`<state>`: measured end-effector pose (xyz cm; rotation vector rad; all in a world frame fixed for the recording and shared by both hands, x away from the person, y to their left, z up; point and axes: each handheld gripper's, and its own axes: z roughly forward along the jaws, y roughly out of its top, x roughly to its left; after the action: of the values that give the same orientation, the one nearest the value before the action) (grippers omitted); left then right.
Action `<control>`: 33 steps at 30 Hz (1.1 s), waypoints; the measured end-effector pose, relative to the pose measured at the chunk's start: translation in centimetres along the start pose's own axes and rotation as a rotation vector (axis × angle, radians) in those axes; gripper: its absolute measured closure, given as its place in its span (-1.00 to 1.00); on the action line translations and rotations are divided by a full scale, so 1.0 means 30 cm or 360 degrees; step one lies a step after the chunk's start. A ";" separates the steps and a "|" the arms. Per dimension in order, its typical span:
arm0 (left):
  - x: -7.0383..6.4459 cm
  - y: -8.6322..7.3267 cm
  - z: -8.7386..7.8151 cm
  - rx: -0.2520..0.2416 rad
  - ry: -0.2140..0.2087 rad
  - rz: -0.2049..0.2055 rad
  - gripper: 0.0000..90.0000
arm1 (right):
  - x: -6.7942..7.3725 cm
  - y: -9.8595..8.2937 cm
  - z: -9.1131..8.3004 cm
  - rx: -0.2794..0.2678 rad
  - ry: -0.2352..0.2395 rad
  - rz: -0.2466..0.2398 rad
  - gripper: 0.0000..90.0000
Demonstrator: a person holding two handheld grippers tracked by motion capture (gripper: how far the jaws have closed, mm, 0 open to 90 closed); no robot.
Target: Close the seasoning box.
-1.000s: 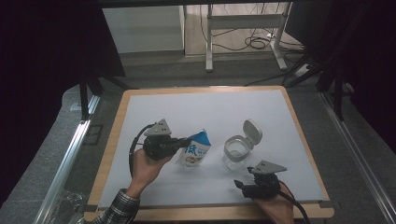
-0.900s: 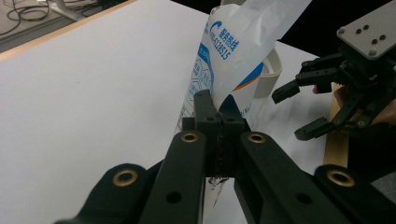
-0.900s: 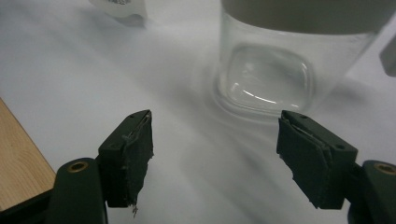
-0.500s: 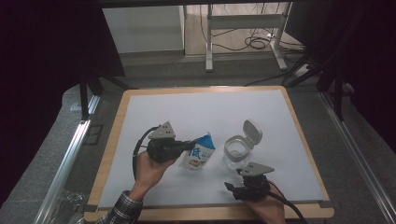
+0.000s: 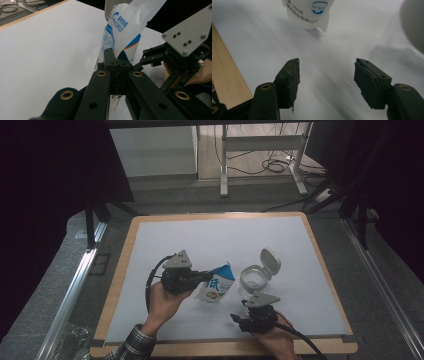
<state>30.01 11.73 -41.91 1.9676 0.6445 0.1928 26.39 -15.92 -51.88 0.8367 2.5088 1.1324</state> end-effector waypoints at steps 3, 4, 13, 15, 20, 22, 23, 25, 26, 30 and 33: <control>-0.004 0.005 0.001 0.0003 -0.0008 -0.0006 1.00 | 0.008 0.006 0.024 0.0010 0.0015 -0.0011 -0.14; -0.005 0.007 0.001 0.0002 -0.0007 -0.0007 1.00 | 0.012 0.009 0.032 0.0016 0.0027 0.0000 -0.13; -0.017 0.034 -0.006 -0.0001 -0.0026 -0.0024 1.00 | 0.026 0.031 0.076 0.0001 0.0049 0.0020 -0.06; -0.018 0.040 -0.008 -0.0003 -0.0029 -0.0026 1.00 | 0.031 0.040 0.085 -0.0007 0.0035 0.0018 -0.06; -0.021 0.053 -0.014 -0.0008 -0.0044 -0.0035 1.00 | 0.036 0.054 0.102 -0.0030 0.0050 0.0056 -0.06; -0.023 0.057 -0.016 -0.0013 -0.0046 -0.0034 1.00 | 0.038 0.056 0.110 -0.0032 0.0041 0.0054 -0.06; -0.025 0.059 -0.017 -0.0012 -0.0046 -0.0035 1.00 | 0.040 0.058 0.112 -0.0038 0.0045 0.0057 -0.06; -0.026 0.063 -0.020 -0.0012 -0.0050 -0.0039 1.00 | 0.043 0.061 0.117 -0.0058 0.0053 0.0056 -0.07; -0.026 0.063 -0.020 -0.0012 -0.0050 -0.0039 1.00 | 0.043 0.061 0.117 -0.0058 0.0053 0.0056 -0.07; -0.028 0.072 -0.027 -0.0018 -0.0056 -0.0051 1.00 | 0.052 0.069 0.133 -0.0090 0.0024 0.0034 -0.11; -0.030 0.078 -0.028 -0.0020 -0.0062 -0.0058 1.00 | 0.058 0.072 0.142 -0.0103 0.0001 -0.0002 -0.14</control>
<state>29.74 11.12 -39.36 1.9416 0.6519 0.1352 27.79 -11.19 -53.09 0.8173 2.4586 1.2071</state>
